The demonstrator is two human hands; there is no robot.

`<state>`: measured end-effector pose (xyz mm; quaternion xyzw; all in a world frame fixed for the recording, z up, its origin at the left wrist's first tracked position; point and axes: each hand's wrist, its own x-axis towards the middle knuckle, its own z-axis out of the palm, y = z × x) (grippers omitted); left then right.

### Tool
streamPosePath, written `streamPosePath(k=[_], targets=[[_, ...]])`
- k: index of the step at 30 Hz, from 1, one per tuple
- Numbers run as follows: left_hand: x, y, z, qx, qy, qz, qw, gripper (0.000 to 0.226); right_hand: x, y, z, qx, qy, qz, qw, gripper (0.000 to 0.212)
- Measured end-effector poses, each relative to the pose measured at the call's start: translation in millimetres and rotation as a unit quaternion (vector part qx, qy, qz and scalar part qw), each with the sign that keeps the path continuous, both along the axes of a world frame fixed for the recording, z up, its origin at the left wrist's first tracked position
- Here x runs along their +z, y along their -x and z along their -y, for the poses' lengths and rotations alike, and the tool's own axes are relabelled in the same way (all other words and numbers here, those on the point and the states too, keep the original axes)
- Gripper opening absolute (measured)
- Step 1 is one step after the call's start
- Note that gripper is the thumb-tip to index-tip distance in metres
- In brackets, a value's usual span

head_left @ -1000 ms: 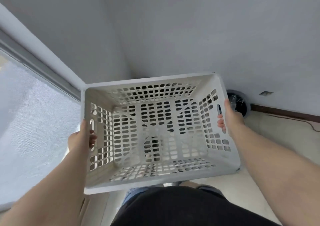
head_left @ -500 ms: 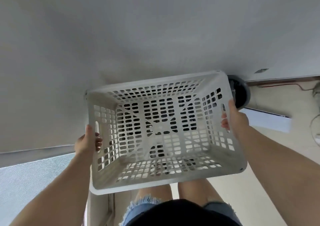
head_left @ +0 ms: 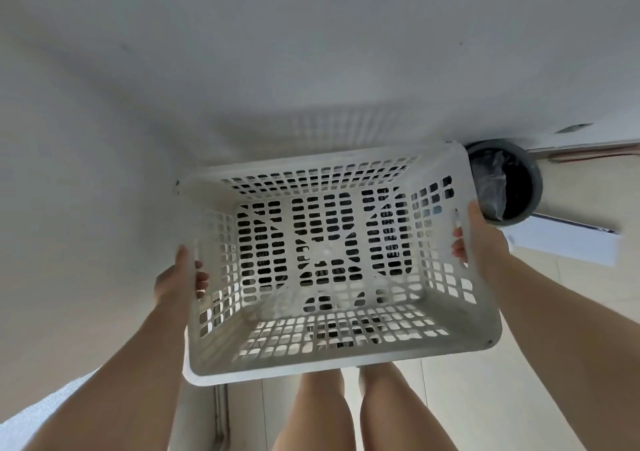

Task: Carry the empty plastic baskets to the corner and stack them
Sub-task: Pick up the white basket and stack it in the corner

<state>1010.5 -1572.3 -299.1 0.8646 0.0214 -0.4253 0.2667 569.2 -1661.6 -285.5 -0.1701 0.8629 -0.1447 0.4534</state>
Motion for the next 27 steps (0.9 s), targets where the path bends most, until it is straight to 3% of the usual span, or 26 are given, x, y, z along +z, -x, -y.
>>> streamPosePath(k=[14,27], targets=[[-105.1,2.0,52.4,-0.025,-0.004,-0.007,1.0,0.055,-100.3,7.1,48.8,-0.014,-0.04,0.014,0.999,0.075],[-109.9,-0.5,66.4,-0.017,0.001,0.024,1.0,0.054,-108.0,-1.1,57.6,-0.04,-0.019,0.012,0.999,0.072]])
